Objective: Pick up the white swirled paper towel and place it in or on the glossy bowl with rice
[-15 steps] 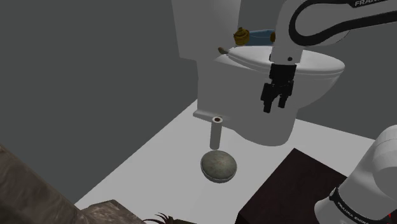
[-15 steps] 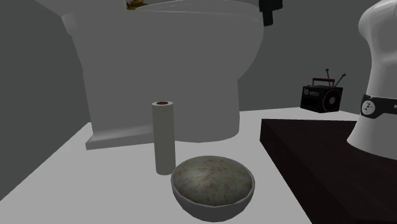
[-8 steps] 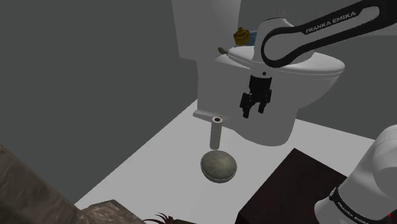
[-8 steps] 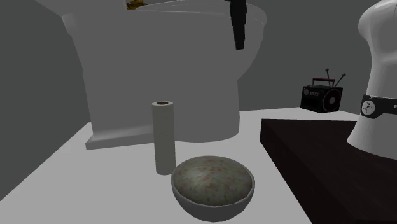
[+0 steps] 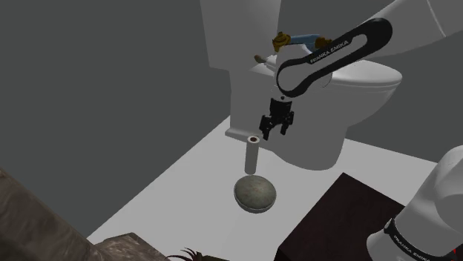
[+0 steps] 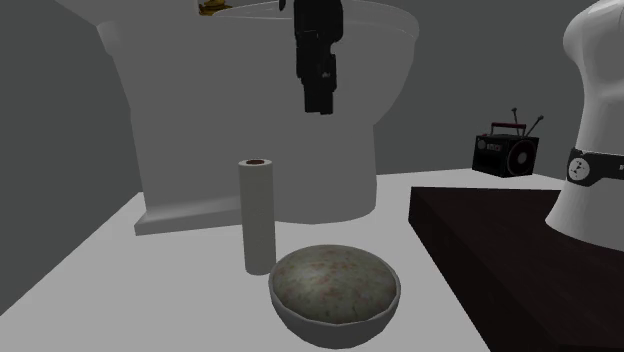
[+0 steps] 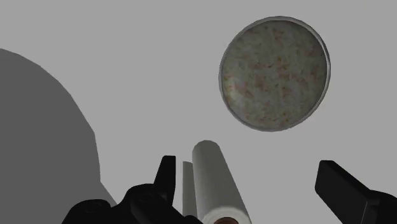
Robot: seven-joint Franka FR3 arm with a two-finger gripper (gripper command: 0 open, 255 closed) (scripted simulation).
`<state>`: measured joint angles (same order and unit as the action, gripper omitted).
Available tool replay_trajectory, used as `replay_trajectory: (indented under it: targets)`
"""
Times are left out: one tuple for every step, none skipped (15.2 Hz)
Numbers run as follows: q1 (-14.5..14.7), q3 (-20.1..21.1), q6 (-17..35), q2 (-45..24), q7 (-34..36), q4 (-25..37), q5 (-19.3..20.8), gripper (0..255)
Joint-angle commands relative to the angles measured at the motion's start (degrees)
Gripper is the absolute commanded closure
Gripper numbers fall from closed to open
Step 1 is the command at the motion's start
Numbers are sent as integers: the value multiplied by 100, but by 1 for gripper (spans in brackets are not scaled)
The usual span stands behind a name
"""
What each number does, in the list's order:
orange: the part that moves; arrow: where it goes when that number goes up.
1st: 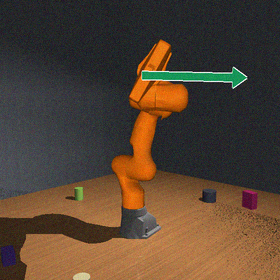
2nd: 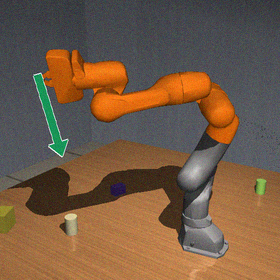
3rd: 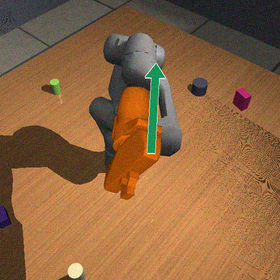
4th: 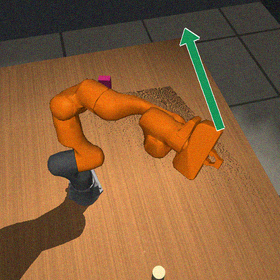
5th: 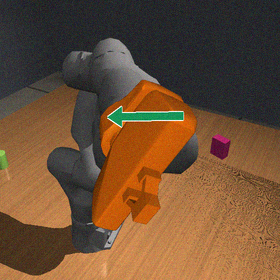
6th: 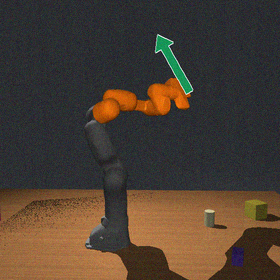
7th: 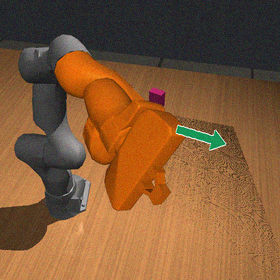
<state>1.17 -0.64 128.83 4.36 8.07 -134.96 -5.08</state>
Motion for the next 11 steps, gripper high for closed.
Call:
replay_trajectory:
  targets:
    - [4, 13, 326, -441, 71, 219, 36, 0]
    - [4, 13, 453, -654, 104, 351, 59, 0]
    - [3, 11, 572, -866, 138, 490, 83, 0]
    - [4, 7, 683, -1077, 173, 636, 109, 0]
    - [6, 0, 786, -1288, 209, 790, 135, 0]
    - [9, -8, 881, -1498, 244, 951, 162, 0]
    - [12, -18, 968, -1708, 280, 1118, 189, 0]
    - [16, -30, 1047, -1917, 316, 1293, 216, 0]
    - [21, -43, 1116, -2119, 350, 1469, 241, 0]
    - [23, -42, 1180, -2176, 347, 1463, 236, 0]
    - [23, -41, 1243, -2234, 344, 1459, 232, 0]
